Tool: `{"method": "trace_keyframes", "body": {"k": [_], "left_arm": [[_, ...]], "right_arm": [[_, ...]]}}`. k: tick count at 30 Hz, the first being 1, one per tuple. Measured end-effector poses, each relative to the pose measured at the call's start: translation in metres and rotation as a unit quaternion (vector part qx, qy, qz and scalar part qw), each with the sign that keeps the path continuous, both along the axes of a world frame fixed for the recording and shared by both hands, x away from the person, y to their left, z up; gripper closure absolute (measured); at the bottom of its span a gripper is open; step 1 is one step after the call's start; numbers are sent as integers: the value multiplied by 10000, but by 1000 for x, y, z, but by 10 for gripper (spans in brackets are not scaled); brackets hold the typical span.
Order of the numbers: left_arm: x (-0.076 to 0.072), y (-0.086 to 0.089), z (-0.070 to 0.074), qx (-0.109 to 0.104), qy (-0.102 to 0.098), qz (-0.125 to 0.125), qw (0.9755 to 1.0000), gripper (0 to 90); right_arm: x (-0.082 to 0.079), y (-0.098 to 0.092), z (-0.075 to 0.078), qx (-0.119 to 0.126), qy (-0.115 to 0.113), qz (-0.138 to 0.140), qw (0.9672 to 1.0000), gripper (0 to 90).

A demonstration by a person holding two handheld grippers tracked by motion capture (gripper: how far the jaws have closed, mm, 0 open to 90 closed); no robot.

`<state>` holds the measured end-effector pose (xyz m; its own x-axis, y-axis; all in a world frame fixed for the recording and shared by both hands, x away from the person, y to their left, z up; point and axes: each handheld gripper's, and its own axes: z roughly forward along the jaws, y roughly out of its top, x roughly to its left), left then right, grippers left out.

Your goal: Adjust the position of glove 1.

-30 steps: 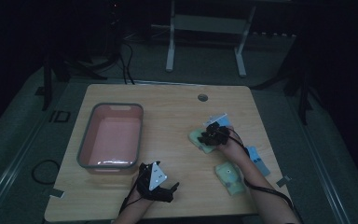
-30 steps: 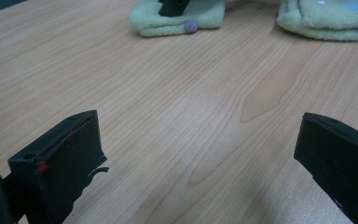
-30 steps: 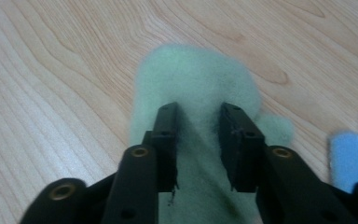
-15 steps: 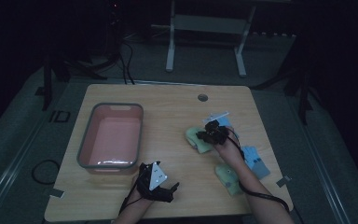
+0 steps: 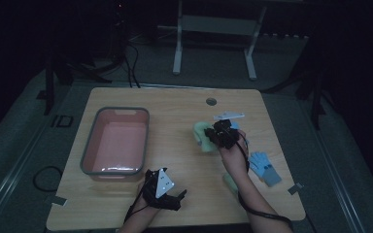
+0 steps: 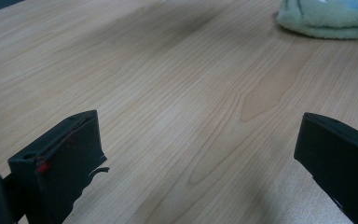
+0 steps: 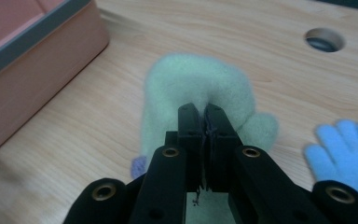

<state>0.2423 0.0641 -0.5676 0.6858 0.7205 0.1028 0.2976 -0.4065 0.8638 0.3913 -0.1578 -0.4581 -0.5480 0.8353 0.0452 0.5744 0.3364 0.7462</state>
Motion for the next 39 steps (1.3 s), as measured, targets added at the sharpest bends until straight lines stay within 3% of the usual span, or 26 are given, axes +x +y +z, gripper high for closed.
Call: {"method": "trace_keyframes", "body": {"k": [3, 10, 17, 24, 32, 35, 39], "left_arm": [[-1, -1, 0, 28, -28, -18, 10000, 12], [0, -1, 0, 68, 6, -23, 10000, 12], [-1, -1, 0, 85, 0, -41, 10000, 12], [-1, -1, 0, 74, -9, -50, 10000, 12], [-1, -1, 0, 36, -7, -59, 10000, 12], [-1, -1, 0, 23, -10, -89, 10000, 12], [-1, 0, 0, -13, -1, -123, 9999, 12]], "right_arm": [[-13, 2, 2, 251, -45, -372, 9990, 871], [-31, 10, 0, 92, -131, -541, 9984, 871], [-43, 23, -23, -53, 62, -582, 9983, 871], [-40, 31, -51, -46, 369, -710, 9968, 871], [-34, 41, -77, -245, 534, -777, 9952, 857], [-31, 44, -86, -293, 620, -752, 9948, 773], [-29, 45, -86, -274, 613, -681, 9954, 692]]}}
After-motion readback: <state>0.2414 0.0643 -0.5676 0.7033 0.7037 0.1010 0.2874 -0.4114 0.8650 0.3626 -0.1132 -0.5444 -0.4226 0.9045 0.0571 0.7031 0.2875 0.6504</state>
